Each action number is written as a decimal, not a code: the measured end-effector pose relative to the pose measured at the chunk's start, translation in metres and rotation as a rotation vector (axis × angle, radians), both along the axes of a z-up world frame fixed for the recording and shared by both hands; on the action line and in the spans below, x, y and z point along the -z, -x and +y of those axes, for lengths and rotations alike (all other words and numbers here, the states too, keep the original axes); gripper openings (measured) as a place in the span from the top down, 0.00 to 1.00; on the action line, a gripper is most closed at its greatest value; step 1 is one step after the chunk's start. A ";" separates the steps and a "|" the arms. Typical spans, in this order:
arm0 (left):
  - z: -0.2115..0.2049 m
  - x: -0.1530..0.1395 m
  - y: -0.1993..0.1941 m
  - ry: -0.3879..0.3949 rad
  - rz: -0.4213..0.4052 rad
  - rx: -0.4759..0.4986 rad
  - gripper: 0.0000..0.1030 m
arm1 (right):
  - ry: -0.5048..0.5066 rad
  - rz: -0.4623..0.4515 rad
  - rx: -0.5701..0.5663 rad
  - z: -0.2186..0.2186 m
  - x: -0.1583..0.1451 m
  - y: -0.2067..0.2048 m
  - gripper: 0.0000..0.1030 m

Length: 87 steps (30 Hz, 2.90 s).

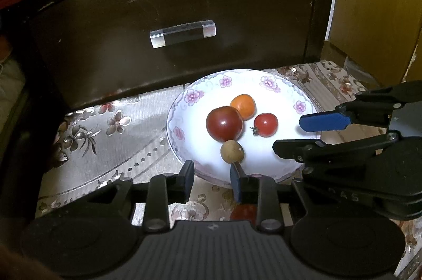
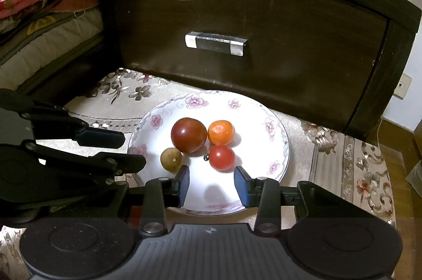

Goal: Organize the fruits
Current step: 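Open the left tool to drop the brown fruit while the right tool releases the cherry tomato, then withdraw both open tools from the bowl toward the remaining fruits, then grasp the large orange fruit with the left tool while the right tool grasps an orange tomato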

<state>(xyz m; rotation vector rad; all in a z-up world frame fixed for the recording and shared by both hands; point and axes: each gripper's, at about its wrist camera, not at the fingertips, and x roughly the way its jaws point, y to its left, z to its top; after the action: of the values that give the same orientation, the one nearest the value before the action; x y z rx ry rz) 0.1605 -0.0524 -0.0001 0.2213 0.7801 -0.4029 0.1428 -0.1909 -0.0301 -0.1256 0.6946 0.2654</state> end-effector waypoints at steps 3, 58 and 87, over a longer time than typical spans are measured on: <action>0.001 0.000 0.001 -0.001 0.000 0.000 0.65 | -0.003 0.004 0.001 0.001 0.000 0.001 0.65; 0.022 0.000 0.039 -0.059 0.030 0.000 0.66 | -0.015 0.071 -0.045 0.021 -0.003 0.027 0.65; 0.042 0.019 0.057 -0.122 0.116 0.098 0.61 | -0.015 0.144 -0.190 0.041 0.006 0.041 0.58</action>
<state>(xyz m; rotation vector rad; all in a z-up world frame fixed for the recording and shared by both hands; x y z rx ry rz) 0.1035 -0.0105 -0.0195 0.3537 0.9113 -0.4641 0.1016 -0.1494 -0.0360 -0.1596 0.8246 0.4655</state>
